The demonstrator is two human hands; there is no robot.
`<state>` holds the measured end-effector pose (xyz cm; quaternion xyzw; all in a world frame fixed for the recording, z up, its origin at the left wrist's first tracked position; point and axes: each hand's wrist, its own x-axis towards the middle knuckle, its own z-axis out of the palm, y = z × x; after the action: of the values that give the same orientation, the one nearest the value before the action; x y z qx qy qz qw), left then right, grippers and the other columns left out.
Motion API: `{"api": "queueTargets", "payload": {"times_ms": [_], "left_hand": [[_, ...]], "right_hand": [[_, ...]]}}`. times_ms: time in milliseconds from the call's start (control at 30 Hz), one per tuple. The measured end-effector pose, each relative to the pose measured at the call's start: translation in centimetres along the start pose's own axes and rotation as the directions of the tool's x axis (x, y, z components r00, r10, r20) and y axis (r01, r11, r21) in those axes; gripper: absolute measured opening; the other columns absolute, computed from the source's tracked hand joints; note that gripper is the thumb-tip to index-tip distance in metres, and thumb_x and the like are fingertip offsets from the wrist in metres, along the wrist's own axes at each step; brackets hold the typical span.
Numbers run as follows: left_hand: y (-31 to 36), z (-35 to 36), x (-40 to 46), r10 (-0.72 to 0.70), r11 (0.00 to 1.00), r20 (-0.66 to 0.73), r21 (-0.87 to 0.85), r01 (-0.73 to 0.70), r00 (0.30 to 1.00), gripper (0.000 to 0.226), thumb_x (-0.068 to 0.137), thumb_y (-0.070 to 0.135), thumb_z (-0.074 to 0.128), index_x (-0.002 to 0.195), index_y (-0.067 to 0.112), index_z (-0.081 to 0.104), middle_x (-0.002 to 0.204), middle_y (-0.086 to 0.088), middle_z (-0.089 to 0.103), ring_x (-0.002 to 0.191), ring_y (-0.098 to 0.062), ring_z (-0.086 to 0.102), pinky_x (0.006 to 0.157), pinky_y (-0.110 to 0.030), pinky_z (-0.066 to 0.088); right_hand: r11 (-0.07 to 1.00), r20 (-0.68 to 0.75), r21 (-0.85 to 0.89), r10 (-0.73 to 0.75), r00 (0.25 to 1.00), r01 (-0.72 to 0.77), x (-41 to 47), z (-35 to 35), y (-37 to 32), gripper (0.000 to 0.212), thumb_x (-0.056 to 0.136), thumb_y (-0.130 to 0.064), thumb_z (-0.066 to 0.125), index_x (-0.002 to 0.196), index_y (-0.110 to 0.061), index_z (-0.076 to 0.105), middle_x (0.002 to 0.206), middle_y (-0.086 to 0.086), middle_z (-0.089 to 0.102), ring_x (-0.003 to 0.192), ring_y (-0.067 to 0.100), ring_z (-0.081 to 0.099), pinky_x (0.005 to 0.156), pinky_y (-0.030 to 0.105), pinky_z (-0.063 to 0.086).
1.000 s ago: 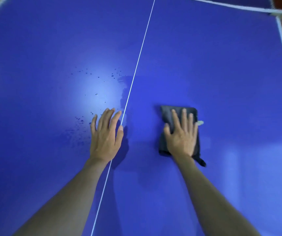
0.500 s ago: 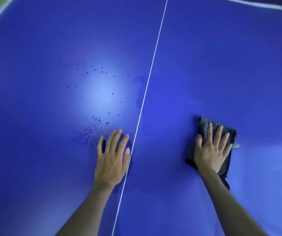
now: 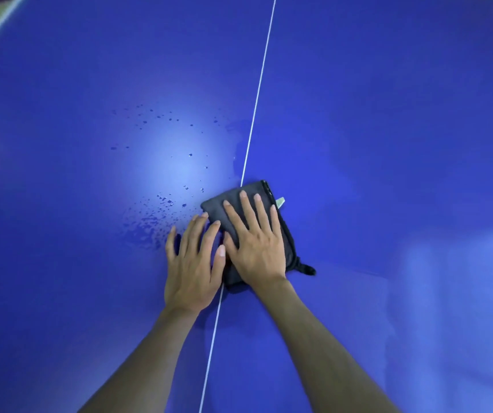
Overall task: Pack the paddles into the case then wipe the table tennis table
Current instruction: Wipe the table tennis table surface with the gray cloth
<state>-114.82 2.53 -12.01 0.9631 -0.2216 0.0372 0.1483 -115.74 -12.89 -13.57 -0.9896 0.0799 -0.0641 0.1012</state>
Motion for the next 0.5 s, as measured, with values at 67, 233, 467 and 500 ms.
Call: {"api": "queueTargets", "payload": {"times_ms": [67,233,467,500], "left_hand": [[0.0,-0.2,0.0,-0.013,1.0,-0.014,-0.001,0.013,1.0,0.054,0.111,0.043,0.021,0.143,0.012,0.052,0.157,-0.009,0.046,0.147,-0.027,0.041,0.122,-0.056,0.023],[0.6,-1.2,-1.3,-0.119,0.993,-0.097,-0.039,0.116,0.988,0.042,0.108,0.035,0.036,0.137,0.011,0.054,0.151,-0.007,0.051,0.135,-0.027,0.05,0.113,-0.051,0.03],[-1.0,-1.7,-9.6,-0.053,0.996,-0.048,0.067,0.056,0.997,0.048,0.107,0.035,0.035,0.139,0.008,0.057,0.154,-0.013,0.048,0.144,-0.032,0.045,0.119,-0.059,0.028],[-1.2,-1.4,-10.1,-0.061,0.995,-0.032,0.081,0.064,0.998,0.049,0.107,0.035,0.033,0.14,0.008,0.056,0.155,-0.014,0.047,0.146,-0.032,0.043,0.12,-0.059,0.027]], "right_hand": [[0.999,-0.024,0.032,0.045,0.999,-0.044,-0.9,-0.7,1.8,0.06,0.1,-0.048,0.042,0.158,-0.032,0.04,0.169,0.002,0.029,0.158,0.026,0.02,0.128,0.05,0.015],[0.94,-0.071,-0.032,0.338,0.938,-0.341,-7.0,-3.3,9.8,0.061,0.098,-0.045,0.044,0.158,-0.033,0.041,0.168,0.004,0.032,0.155,0.03,0.027,0.128,0.05,0.017],[0.793,-0.047,-0.004,0.609,0.792,-0.609,-15.0,-6.4,16.3,0.067,0.096,-0.054,0.033,0.16,-0.035,0.035,0.171,0.002,0.024,0.158,0.026,0.017,0.127,0.052,0.014],[0.787,-0.029,0.003,0.616,0.787,-0.617,-15.0,-6.3,16.0,0.067,0.096,-0.054,0.032,0.161,-0.037,0.032,0.172,0.0,0.021,0.159,0.024,0.013,0.128,0.051,0.01]]}}
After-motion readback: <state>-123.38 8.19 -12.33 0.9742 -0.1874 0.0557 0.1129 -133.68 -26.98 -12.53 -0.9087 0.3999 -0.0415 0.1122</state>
